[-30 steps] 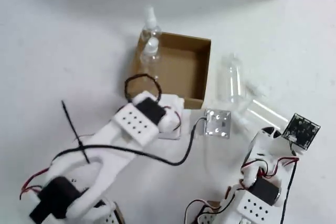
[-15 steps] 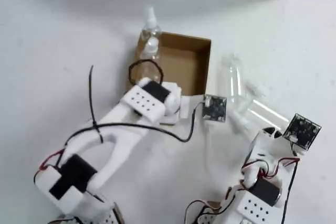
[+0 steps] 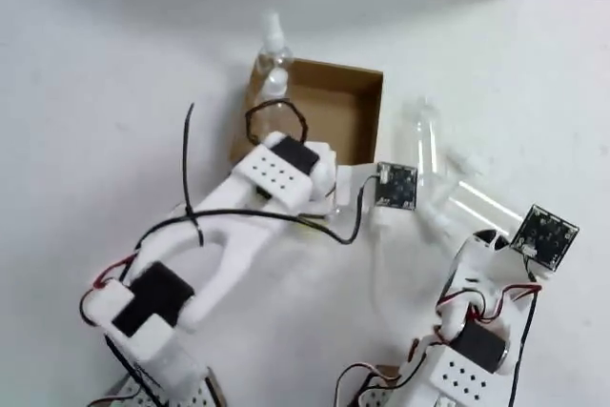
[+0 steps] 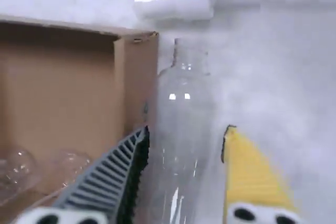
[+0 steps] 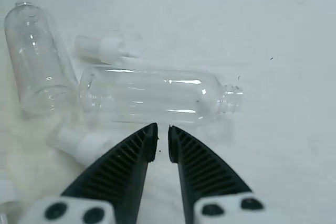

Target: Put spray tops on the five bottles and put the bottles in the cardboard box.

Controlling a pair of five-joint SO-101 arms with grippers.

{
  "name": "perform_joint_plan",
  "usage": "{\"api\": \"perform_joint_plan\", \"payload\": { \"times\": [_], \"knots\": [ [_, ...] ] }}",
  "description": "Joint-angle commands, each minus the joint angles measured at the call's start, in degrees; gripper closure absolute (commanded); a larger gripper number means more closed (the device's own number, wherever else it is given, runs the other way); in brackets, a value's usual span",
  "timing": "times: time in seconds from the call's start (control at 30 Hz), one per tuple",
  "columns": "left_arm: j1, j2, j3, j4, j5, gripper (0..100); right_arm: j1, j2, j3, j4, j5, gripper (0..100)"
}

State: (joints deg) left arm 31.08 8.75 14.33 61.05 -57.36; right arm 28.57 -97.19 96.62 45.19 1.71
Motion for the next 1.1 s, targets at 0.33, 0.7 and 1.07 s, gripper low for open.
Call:
{"api": "perform_joint_plan", "payload": {
  "times": [0.33, 0.7, 1.07],
  "knots": [
    [1.8, 4.0, -4.84, -1.85, 2.11, 73, -2.77, 0.13, 0.53, 1.89, 7.56, 98.4],
    [2.07, 3.38, 2.11, -0.53, 2.02, 73, -2.77, 0.13, 0.53, 1.89, 7.91, 98.4],
    [1.8, 3.3, 5.63, -0.97, 2.55, 73, -2.77, 0.13, 0.53, 1.89, 7.91, 98.4]
  ]
}}
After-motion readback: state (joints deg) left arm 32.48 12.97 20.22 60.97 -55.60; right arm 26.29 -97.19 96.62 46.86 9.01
